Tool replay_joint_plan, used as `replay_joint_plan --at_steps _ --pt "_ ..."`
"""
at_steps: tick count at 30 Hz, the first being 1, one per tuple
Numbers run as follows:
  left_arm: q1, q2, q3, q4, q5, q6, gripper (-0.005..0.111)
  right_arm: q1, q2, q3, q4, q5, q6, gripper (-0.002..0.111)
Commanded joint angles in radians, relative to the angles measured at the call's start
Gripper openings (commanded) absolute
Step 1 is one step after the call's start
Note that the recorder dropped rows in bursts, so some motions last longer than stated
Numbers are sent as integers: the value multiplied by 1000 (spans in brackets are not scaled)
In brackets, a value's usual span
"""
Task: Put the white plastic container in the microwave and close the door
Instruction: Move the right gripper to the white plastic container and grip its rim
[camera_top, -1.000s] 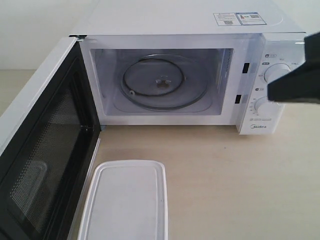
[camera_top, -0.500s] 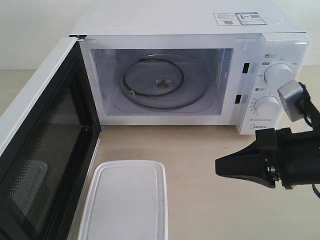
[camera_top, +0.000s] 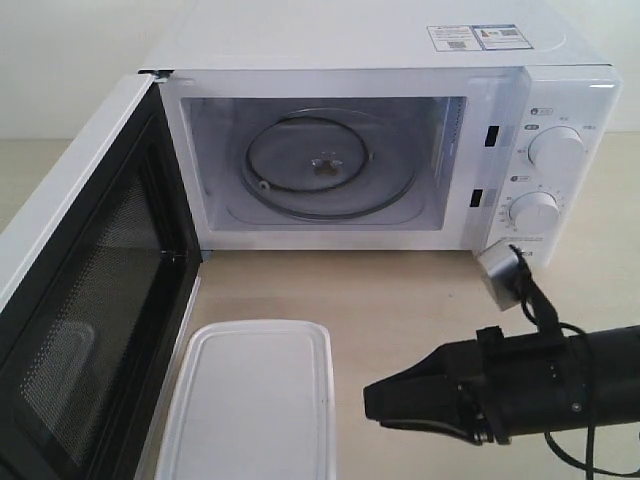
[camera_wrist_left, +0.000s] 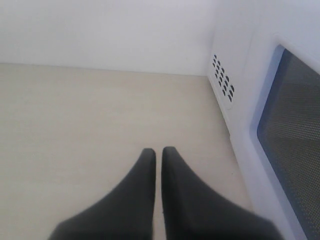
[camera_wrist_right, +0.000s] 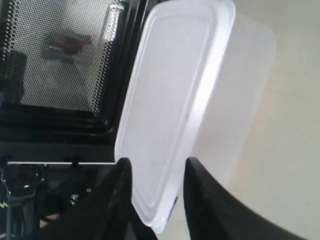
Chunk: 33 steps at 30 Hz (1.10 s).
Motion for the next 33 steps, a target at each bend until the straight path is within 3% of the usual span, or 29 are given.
replay_joint_plan --at_steps 1,16,21,29,33 --pt "4 -2 4 -1 3 -8 4 23 94 -19 7 20 -87 37" --pt "4 -2 4 -1 3 -8 4 28 190 -98 7 57 -67 36" --pt "4 -2 4 -1 3 -8 4 137 192 -159 7 -20 32 36" --pt "4 -2 4 -1 3 -8 4 211 192 -202 7 -215 130 36" --pt "4 -2 4 -1 3 -8 4 232 192 -217 7 -212 135 36"
